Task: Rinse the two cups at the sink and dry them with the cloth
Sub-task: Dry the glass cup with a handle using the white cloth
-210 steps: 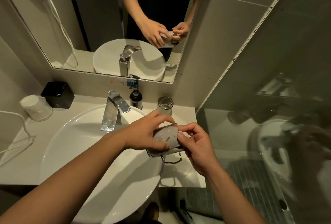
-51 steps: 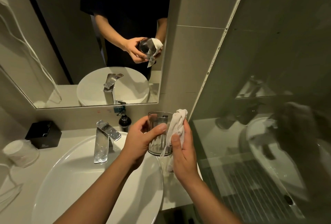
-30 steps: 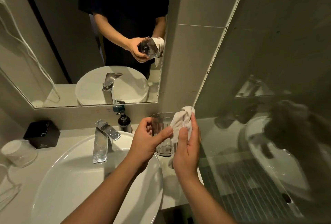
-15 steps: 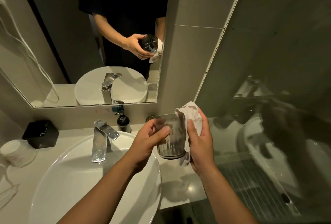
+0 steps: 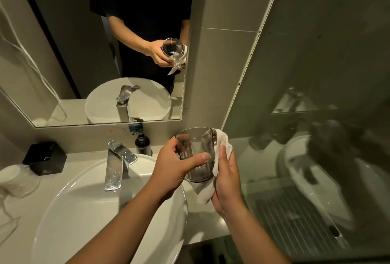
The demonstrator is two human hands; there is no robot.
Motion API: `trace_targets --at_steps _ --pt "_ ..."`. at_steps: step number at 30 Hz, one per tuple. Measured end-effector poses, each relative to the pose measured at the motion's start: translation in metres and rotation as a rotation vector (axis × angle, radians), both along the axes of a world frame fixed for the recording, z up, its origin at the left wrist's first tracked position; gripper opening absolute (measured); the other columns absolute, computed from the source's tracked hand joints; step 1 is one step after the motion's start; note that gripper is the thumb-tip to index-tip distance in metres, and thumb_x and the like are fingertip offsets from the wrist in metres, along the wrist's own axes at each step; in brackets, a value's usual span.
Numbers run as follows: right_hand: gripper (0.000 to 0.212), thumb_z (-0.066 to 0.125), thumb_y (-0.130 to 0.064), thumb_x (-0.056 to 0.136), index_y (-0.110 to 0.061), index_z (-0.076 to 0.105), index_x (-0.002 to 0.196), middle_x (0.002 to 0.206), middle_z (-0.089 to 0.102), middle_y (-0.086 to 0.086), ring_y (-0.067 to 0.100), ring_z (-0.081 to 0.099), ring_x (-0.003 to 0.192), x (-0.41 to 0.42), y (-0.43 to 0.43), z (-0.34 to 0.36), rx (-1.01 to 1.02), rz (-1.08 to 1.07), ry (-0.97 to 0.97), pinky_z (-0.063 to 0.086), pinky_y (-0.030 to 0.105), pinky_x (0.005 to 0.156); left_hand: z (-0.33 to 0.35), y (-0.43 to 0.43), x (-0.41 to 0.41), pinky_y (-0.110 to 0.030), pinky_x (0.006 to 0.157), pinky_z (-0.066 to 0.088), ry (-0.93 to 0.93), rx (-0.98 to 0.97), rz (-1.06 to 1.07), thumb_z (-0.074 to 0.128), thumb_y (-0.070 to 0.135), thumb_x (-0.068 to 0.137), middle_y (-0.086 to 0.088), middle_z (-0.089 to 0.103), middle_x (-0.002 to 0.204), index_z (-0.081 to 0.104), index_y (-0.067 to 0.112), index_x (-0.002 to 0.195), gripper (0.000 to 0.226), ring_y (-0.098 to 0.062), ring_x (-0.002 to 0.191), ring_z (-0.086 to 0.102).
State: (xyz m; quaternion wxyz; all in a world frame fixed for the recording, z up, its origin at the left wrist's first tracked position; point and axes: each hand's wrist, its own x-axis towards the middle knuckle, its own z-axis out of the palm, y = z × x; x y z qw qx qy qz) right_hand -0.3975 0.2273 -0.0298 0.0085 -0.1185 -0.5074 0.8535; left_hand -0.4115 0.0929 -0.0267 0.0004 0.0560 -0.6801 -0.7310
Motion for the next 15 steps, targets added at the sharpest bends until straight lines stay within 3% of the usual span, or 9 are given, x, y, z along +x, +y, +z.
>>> trace_targets --at_steps 3,6,9,11,13,15 --pt "0.035 0.049 -0.047 0.105 -0.034 0.061 0.136 0.126 0.074 0.006 0.027 0.072 0.115 0.001 -0.004 -0.004 -0.079 0.013 -0.112 0.057 0.051 0.097 -0.002 0.002 0.000 -0.035 0.095 0.059 0.020 -0.030 0.031 0.092 0.050 0.045 0.001 0.070 0.116 0.062 0.023 0.125 0.090 -0.007 0.103 0.069" --pt "0.040 0.048 -0.054 0.103 -0.030 0.075 0.120 0.118 0.076 0.010 0.027 0.075 0.101 -0.001 -0.010 -0.007 -0.110 -0.010 -0.255 0.059 0.047 0.088 -0.002 0.005 -0.001 -0.031 0.094 0.058 0.057 -0.085 0.063 0.092 0.053 0.047 0.004 0.067 0.121 0.060 0.026 0.127 0.090 -0.008 0.109 0.068" --pt "0.055 0.042 -0.055 0.104 -0.016 0.069 0.132 0.130 0.070 0.015 0.032 0.066 0.122 -0.002 -0.016 -0.011 -0.309 -0.030 -0.355 0.051 0.050 0.106 -0.001 0.007 -0.005 -0.010 0.090 0.049 0.118 -0.160 0.062 0.098 0.046 0.057 0.007 0.060 0.125 0.055 0.028 0.130 0.086 0.011 0.108 0.059" --pt "0.055 0.042 -0.052 0.105 -0.009 0.069 0.127 0.114 0.077 0.017 0.035 0.067 0.113 0.000 -0.016 -0.014 -0.360 -0.021 -0.413 0.053 0.051 0.099 -0.003 0.008 -0.008 0.000 0.086 0.042 0.160 -0.219 0.052 0.096 0.038 0.065 0.008 0.056 0.126 0.053 0.025 0.134 0.082 0.022 0.107 0.052" --pt "0.052 0.043 -0.050 0.105 -0.008 0.069 0.121 0.103 0.079 0.018 0.036 0.068 0.107 0.005 -0.015 -0.017 -0.373 0.005 -0.454 0.054 0.051 0.095 -0.008 0.009 -0.010 0.002 0.086 0.039 0.175 -0.252 0.056 0.092 0.040 0.064 0.008 0.054 0.126 0.052 0.025 0.135 0.083 0.022 0.108 0.050" --pt "0.053 0.046 -0.051 0.104 -0.009 0.068 0.128 0.120 0.074 0.021 0.039 0.067 0.117 0.009 -0.011 -0.026 -0.394 0.073 -0.456 0.049 0.055 0.107 -0.014 0.008 -0.012 0.003 0.087 0.038 0.170 -0.270 0.048 0.091 0.041 0.065 0.007 0.053 0.126 0.052 0.024 0.136 0.083 0.020 0.110 0.050"
